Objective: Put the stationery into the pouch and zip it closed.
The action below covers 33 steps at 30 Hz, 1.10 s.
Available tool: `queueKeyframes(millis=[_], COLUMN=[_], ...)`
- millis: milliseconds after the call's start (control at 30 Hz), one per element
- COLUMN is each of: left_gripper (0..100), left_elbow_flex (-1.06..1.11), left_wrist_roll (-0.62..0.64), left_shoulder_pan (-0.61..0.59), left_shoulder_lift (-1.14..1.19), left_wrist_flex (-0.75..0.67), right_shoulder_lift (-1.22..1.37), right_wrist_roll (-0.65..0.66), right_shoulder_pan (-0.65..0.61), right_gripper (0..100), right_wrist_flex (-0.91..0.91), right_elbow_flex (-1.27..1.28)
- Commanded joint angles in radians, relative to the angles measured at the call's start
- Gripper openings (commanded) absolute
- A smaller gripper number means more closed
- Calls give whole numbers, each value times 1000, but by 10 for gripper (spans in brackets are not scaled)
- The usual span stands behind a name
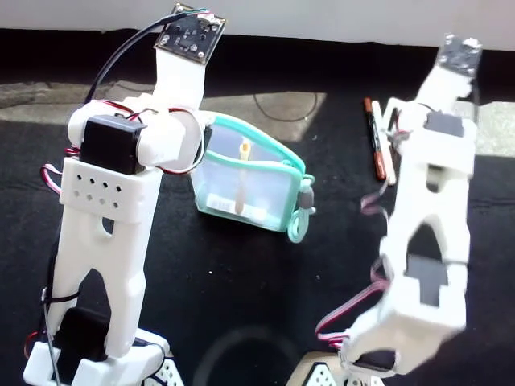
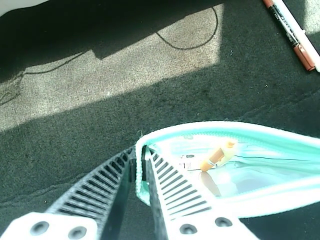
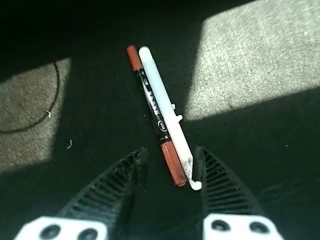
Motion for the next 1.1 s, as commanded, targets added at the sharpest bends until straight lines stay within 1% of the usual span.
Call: queueKeyframes(millis=[0,67,133,267,333,433,533,700,733,800,867,900,1067], left_gripper=[9,9,9,9,9,9,9,9,9,9,9,9,9], left_elbow_flex=[31,30,24,30,30,27,30,31,31,31,31,31,30], left_wrist_roll=[8,8,6,6,6,6,6,5,5,5,5,5,5], left_shoulder_pan=[61,88,113,143,151,151,148,145,145,145,145,145,145], left_shoulder_lift=[19,19,18,18,19,19,19,19,19,19,19,19,19], left_wrist_flex=[8,18,23,21,18,14,14,17,15,15,14,14,14], right_shoulder_lift=[271,417,542,751,834,928,990,1000,987,952,911,886,742], right_wrist_roll=[206,262,269,267,267,272,273,275,288,325,331,331,331], right_shoulder_pan=[-36,-53,-58,-56,-59,-54,-50,-59,-59,-58,-51,-51,-61], right_gripper=[89,84,87,160,170,156,136,124,99,2,16,5,7], right_wrist_flex=[53,79,102,180,231,257,257,306,320,338,361,377,506], right_elbow_flex=[-311,-449,-596,-886,-1001,-1122,-1161,-1168,-1170,-1170,-1170,-1170,-1170])
